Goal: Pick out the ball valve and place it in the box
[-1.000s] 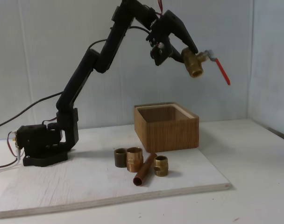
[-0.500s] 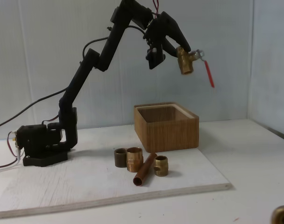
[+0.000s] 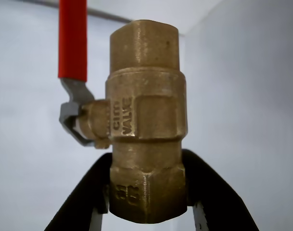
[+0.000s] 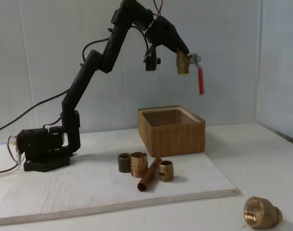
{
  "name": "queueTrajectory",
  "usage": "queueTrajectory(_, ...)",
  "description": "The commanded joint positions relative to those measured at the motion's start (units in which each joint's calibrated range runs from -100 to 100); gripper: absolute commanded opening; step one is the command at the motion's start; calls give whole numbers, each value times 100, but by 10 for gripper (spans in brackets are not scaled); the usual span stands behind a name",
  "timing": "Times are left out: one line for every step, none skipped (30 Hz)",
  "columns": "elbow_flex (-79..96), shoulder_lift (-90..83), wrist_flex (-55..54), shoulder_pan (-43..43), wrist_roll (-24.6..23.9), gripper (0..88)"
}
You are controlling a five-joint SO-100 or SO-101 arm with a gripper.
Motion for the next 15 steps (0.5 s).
queueTrajectory(-428,-777,-121,-29,-577,28)
queueTrajectory(-419,-828,-112,-29,-728,28)
queueTrajectory(-419,-879,-112,-43,-888,31)
queueTrajectory(-428,-930,-121,-95,-1074,31)
queueTrajectory(-428,-998,-112,-147,-1266,32)
queueTrajectory(-428,-1066,-69,-183,-1452,31)
queueTrajectory(-419,-1133,-60,-191,-1628,32)
queueTrajectory(-410,-1184,-60,-191,-1778,32)
queueTrajectory(-391,-1227,-52,-191,-1903,32)
queueTrajectory(-391,-1244,-52,-191,-2011,33)
queueTrajectory(-391,-1252,-52,-191,-2099,33)
queueTrajectory(-391,-1252,8,-183,-2187,33)
queueTrajectory(-391,-1252,60,-183,-2270,34)
queueTrajectory(-382,-1244,77,-183,-2384,34)
queueTrajectory(-382,-1244,77,-183,-2534,34)
